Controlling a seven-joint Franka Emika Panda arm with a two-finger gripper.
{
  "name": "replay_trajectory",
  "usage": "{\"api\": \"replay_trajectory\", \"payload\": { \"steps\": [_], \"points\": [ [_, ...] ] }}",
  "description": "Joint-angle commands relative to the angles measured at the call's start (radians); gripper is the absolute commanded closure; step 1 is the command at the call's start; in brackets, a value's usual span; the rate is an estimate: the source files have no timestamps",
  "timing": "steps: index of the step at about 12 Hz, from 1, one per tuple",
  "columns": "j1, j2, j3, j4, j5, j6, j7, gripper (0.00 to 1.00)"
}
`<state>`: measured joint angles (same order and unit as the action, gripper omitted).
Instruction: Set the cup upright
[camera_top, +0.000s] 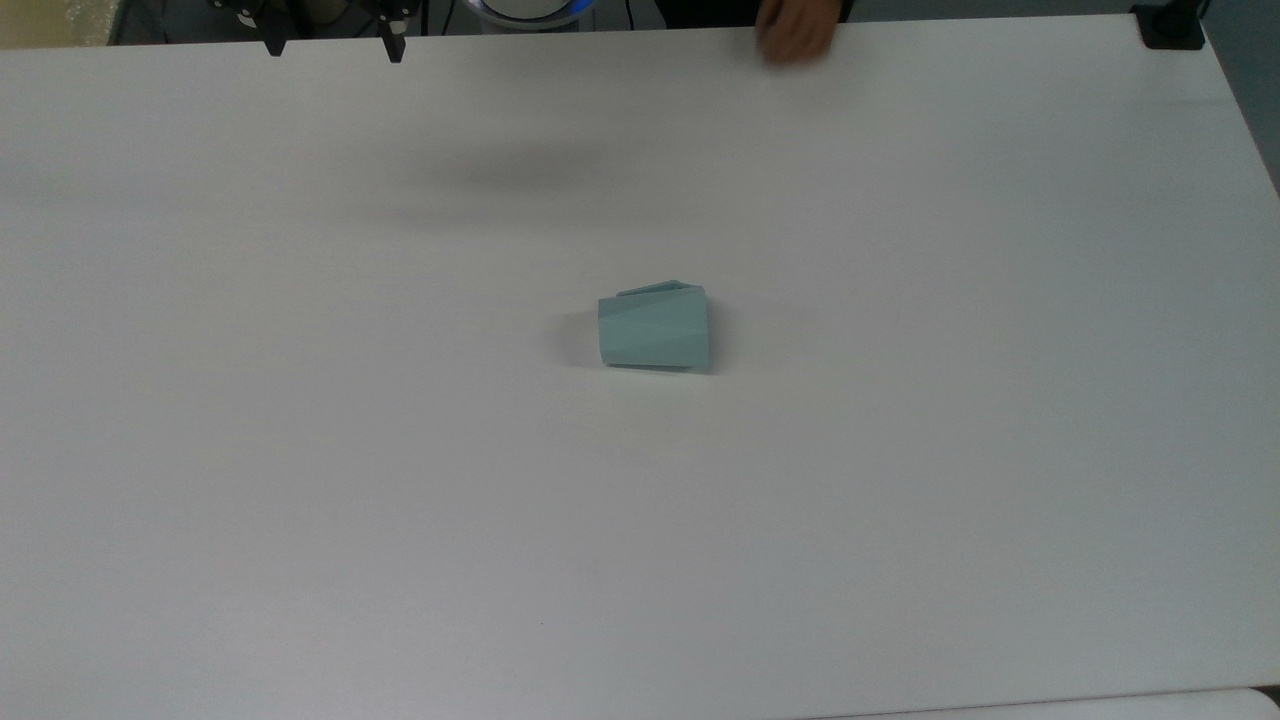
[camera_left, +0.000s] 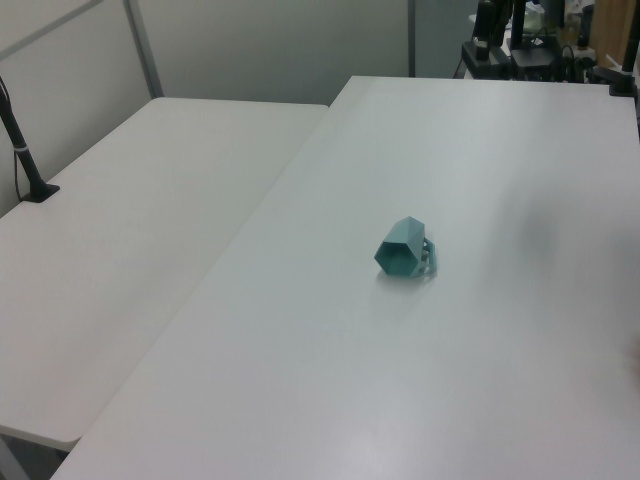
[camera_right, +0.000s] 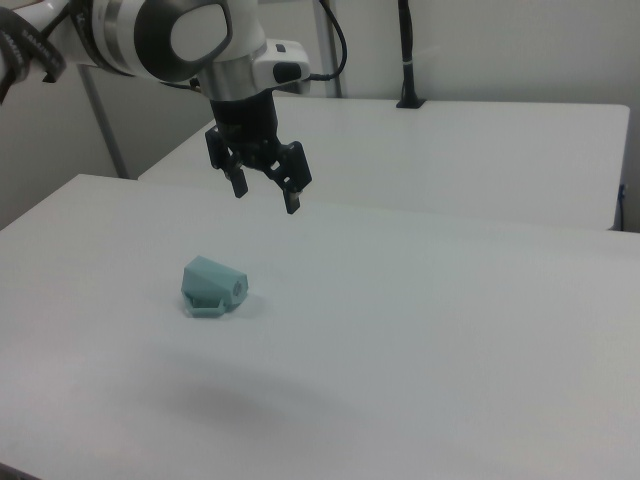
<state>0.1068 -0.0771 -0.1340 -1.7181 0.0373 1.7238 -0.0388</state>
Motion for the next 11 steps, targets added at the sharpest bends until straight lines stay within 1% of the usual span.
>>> {"api": "replay_trajectory", "payload": {
  "steps": [1, 5, 7, 8, 9, 10, 11],
  "points": [
    [-0.027, -0.009, -0.030, -0.003, -0.037, -0.030, -0.062, 0.00],
    [-0.019, -0.012, -0.030, -0.009, -0.036, -0.078, -0.093, 0.00],
    [-0.013, -0.007, -0.030, -0.006, -0.034, -0.079, -0.081, 0.00],
    [-0.009, -0.001, -0.018, 0.001, -0.034, -0.079, -0.064, 0.00],
    [0.007, 0.006, -0.015, 0.005, -0.036, -0.081, -0.043, 0.00],
    [0.063, 0.032, -0.016, 0.037, -0.054, -0.081, -0.018, 0.00],
    [0.121, 0.066, -0.016, 0.088, -0.063, -0.084, 0.009, 0.00]
  ]
}}
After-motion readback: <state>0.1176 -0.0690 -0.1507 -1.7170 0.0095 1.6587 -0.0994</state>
